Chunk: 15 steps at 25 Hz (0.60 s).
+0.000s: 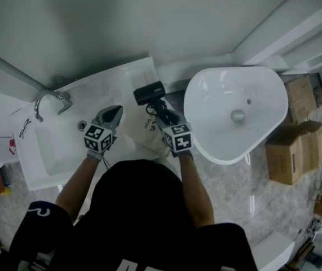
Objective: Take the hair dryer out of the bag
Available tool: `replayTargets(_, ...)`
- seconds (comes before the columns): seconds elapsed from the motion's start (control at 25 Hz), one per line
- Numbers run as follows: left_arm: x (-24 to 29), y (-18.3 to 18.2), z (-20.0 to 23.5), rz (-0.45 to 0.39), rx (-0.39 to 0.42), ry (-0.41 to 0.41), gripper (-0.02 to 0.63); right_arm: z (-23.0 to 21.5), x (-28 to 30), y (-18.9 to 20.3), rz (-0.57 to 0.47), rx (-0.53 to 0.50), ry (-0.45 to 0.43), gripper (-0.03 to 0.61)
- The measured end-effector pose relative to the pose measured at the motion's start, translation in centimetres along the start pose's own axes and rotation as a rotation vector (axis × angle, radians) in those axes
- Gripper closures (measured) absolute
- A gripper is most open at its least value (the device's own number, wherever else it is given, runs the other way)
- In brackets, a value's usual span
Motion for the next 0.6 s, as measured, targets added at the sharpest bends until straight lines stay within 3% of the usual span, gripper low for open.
replayTargets(0.6, 0.1, 2.3, 2.8, 0.066, -0.044, -0.028, 0.615, 0.7, 7.5, 7.5, 0.195, 0.067, -0.072, 0.407)
Point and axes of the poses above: the fingertips, and each gripper's own axes: x forward along the fingers, z to its left, y out of its underside, the point moved 5 cm from there along -x, backward along the fingers, and after that the axes turned 6 degrees about -x, right-handed, at the moved point
